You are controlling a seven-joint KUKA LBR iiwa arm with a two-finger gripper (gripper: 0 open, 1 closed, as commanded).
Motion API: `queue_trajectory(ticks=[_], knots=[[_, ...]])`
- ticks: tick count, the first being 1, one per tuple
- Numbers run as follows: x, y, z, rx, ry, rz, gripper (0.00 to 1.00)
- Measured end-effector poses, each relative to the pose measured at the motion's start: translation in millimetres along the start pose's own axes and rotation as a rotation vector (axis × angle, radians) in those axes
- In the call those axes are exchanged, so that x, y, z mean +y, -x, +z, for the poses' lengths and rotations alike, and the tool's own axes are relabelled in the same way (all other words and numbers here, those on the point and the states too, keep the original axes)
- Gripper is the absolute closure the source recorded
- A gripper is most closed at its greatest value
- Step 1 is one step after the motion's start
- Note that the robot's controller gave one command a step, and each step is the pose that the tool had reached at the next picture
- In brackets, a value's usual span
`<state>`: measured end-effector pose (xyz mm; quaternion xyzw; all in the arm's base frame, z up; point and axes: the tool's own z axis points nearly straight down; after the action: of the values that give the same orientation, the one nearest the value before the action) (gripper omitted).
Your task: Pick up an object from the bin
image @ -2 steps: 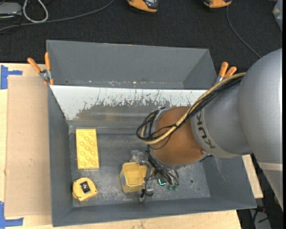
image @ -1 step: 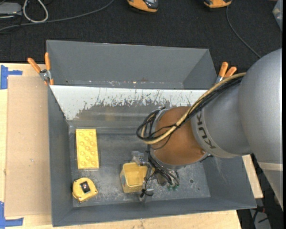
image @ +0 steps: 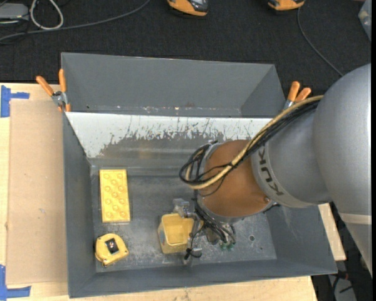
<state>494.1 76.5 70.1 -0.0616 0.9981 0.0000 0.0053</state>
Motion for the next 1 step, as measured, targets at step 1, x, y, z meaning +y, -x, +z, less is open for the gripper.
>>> queue_trajectory(ticks=[1], knots=[[0.0,0.0,0.0,0.000,0.000,0.001,1.00]])
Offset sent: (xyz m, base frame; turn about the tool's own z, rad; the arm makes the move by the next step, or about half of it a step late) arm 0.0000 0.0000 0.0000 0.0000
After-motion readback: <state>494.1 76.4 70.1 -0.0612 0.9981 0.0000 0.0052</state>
